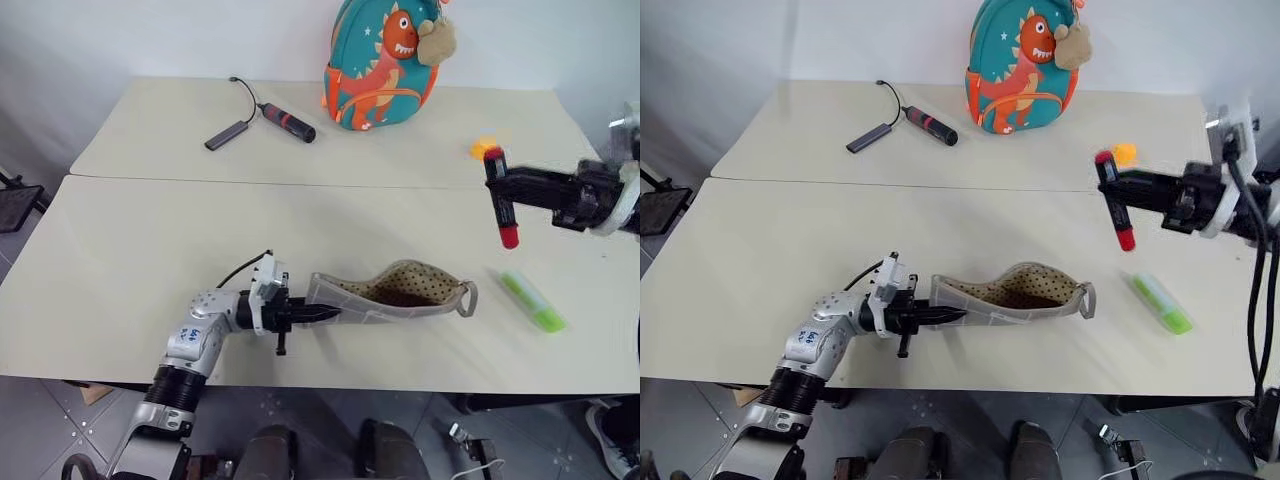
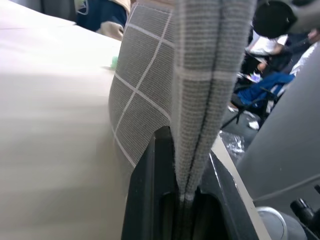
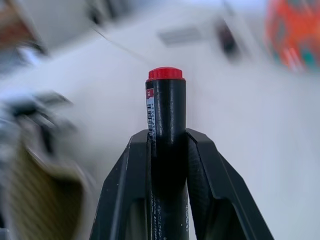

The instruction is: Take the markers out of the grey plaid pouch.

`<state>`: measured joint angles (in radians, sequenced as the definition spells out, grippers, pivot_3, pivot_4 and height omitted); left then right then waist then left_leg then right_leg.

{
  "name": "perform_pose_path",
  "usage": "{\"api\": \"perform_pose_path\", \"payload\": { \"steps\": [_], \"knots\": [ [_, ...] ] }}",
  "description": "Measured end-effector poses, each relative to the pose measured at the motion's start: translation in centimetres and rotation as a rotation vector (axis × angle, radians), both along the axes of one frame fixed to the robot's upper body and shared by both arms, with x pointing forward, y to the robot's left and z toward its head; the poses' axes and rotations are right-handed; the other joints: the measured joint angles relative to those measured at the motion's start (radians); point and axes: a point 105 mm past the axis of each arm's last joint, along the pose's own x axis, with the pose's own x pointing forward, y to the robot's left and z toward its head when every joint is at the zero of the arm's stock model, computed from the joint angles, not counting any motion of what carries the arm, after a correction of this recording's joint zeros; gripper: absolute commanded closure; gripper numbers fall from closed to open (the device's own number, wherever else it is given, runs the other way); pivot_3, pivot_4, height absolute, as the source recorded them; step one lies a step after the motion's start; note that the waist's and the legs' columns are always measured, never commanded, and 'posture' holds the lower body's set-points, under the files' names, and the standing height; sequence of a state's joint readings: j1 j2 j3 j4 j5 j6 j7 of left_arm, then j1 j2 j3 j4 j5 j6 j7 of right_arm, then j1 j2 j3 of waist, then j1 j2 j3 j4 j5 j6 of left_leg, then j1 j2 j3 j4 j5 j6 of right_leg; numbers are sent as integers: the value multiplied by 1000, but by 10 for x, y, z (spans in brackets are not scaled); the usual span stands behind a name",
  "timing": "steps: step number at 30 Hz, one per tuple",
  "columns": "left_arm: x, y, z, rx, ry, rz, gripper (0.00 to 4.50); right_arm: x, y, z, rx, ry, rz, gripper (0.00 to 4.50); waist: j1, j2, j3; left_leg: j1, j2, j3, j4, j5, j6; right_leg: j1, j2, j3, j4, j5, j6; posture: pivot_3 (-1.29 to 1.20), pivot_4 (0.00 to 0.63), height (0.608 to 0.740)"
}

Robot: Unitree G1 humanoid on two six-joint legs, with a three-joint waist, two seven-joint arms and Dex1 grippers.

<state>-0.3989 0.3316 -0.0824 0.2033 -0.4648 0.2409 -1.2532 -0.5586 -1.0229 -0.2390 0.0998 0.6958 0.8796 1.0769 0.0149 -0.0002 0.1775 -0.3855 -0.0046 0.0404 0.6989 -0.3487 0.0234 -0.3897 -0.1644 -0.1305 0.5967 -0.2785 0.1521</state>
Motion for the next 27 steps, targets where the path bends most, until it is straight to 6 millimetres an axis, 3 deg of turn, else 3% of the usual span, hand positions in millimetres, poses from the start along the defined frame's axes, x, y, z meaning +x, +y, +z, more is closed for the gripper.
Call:
{"api": "perform_pose_path", "payload": {
  "steps": [5, 8, 16, 20, 23, 27],
  "knots": [
    [-1, 13, -1, 10, 0, 22, 4500, -3, -25, -73, -156, 202, -220, 3927, 8, 1, 0, -1, 0, 6, 0, 0, 0, -2, 0, 0, 1, 0, 0, 0, 150, 740],
    [-1, 17, 0, 13, -3, 29, 4500, -6, -22, -97, -184, 230, -272, 3927, 7, 3, 0, -1, 0, 9, 0, 0, 0, -2, 0, 2, 2, 0, 0, 0, 150, 740],
    [-2, 18, 4, -13, 27, 37, 4500, -9, -10, -87, -207, 77, -141, 1364, 8, 3, 0, -1, 0, 9, 0, 0, 0, -2, 1, 1, 0, 0, 0, 0, 150, 740],
    [-10, 52, 24, -184, 306, 130, 4500, -22, 12, -63, -145, -181, 97, 12, 0, 3, 0, 0, 3, 1, -2, 0, 0, -1, 2, 3, 0, 0, 0, 0, 150, 740],
    [-12, 87, 37, -336, 441, 266, 4500, -31, 28, -51, -25, -332, 207, 12, -8, 2, 1, 3, 6, -1, -1, 0, 0, 1, 1, 3, 0, 0, 0, 0, 150, 740],
    [-20, 132, 35, -470, 610, 457, 4500, -42, 39, -57, 54, -404, 286, 12, -12, 3, 1, 5, 5, -2, -2, 0, 0, 4, 1, 3, 0, 0, 0, 0, 150, 740]
  ]
}}
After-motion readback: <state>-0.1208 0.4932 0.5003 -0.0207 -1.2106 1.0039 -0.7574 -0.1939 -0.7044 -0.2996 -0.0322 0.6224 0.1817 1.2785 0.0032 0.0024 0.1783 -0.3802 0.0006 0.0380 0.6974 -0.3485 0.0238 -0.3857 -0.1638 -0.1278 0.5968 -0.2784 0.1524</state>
